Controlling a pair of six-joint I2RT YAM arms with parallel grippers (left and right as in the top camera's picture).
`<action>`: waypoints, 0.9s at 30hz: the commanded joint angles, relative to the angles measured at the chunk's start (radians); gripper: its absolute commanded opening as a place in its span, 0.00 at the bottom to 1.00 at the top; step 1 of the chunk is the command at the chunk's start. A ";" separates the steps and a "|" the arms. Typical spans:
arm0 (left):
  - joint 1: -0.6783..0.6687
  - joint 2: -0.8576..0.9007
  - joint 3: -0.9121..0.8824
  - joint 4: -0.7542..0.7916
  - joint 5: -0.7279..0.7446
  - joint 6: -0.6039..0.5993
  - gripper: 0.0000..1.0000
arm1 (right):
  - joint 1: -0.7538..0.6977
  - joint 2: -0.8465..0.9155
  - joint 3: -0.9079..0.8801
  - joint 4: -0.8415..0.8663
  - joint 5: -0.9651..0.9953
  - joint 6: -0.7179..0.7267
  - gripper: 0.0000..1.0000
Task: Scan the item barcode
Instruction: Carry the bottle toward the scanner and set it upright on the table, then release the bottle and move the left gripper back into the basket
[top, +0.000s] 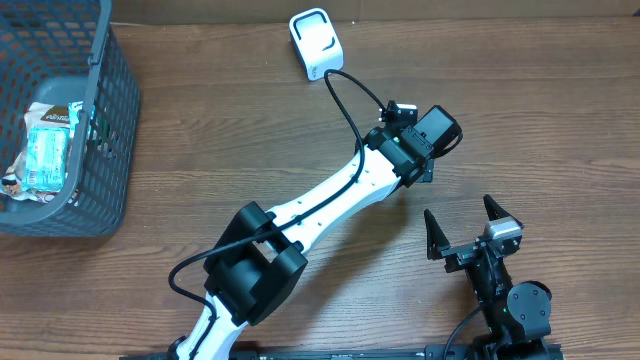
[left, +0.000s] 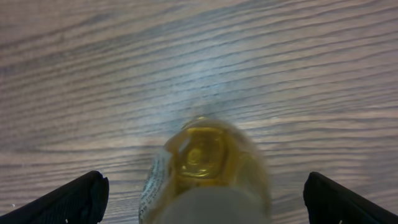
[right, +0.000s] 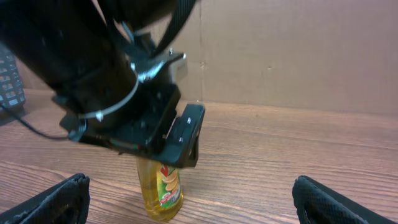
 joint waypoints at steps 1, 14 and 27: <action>0.006 -0.137 0.080 0.000 0.016 0.095 0.97 | -0.003 -0.008 -0.010 0.007 -0.002 -0.005 1.00; 0.142 -0.524 0.101 -0.138 0.011 0.537 0.64 | -0.003 -0.008 -0.010 0.007 -0.002 -0.005 1.00; 0.740 -0.698 0.101 -0.207 0.016 0.581 0.88 | -0.003 -0.008 -0.010 0.007 -0.002 -0.005 1.00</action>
